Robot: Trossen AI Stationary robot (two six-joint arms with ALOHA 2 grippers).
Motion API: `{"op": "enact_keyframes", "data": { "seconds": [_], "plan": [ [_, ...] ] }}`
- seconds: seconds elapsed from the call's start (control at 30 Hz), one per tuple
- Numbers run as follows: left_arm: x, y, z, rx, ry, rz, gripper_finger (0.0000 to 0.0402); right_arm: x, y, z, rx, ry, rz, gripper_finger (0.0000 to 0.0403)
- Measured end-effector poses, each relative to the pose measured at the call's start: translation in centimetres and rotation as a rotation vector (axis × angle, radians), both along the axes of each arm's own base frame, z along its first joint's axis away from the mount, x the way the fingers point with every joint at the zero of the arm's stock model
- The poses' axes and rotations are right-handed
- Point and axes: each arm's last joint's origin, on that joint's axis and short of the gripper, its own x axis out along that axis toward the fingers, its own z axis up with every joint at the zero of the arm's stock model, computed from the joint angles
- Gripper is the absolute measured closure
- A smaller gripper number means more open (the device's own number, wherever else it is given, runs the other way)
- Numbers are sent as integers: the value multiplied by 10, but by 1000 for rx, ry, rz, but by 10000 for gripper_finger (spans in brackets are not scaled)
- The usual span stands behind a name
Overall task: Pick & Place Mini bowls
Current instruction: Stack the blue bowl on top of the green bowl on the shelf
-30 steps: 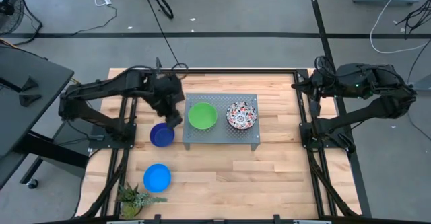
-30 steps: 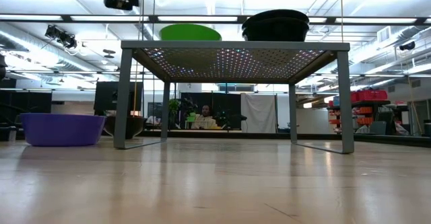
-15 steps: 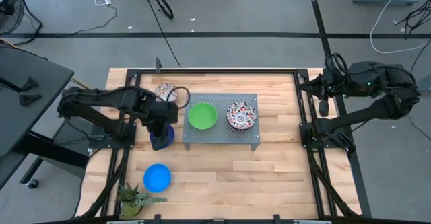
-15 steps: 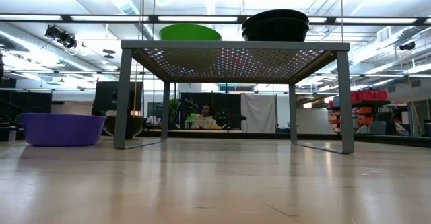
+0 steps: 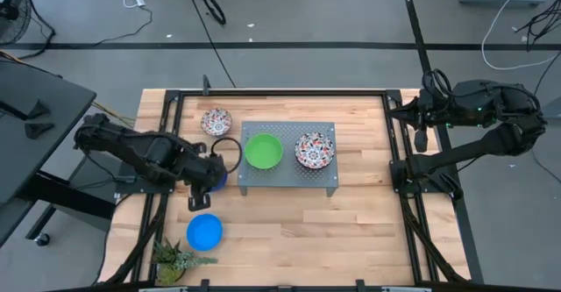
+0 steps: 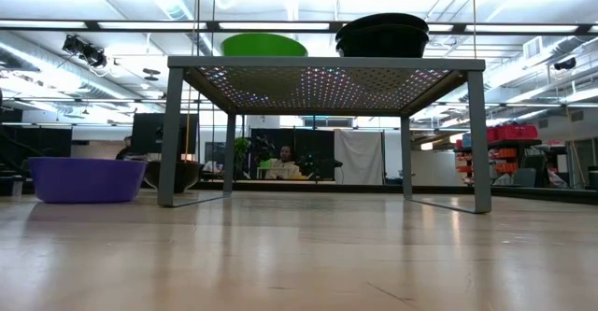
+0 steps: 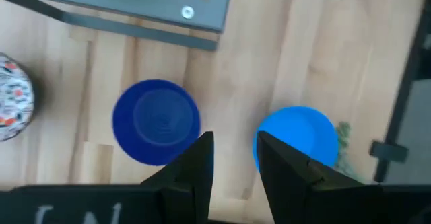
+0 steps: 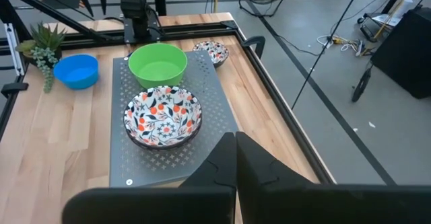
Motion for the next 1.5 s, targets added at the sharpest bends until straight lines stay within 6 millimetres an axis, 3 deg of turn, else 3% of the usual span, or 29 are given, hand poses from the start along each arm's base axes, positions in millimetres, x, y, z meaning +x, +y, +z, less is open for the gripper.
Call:
{"op": "enact_keyframes", "data": {
  "seconds": [0.17,0.5,0.7,1.23,1.5],
  "plan": [
    [-2,-6,0,27,-13,20,273,0,0,0,0,0,0,403],
    [-7,-7,-1,64,-1,99,191,0,0,0,-1,0,-1,403],
    [-5,-7,-3,105,-18,70,186,0,0,0,13,-4,-9,403],
    [0,-19,-76,103,53,22,193,0,0,0,34,-11,-21,403],
    [-12,-24,-113,130,107,25,193,0,0,0,36,-11,-22,403]
  ]
}}
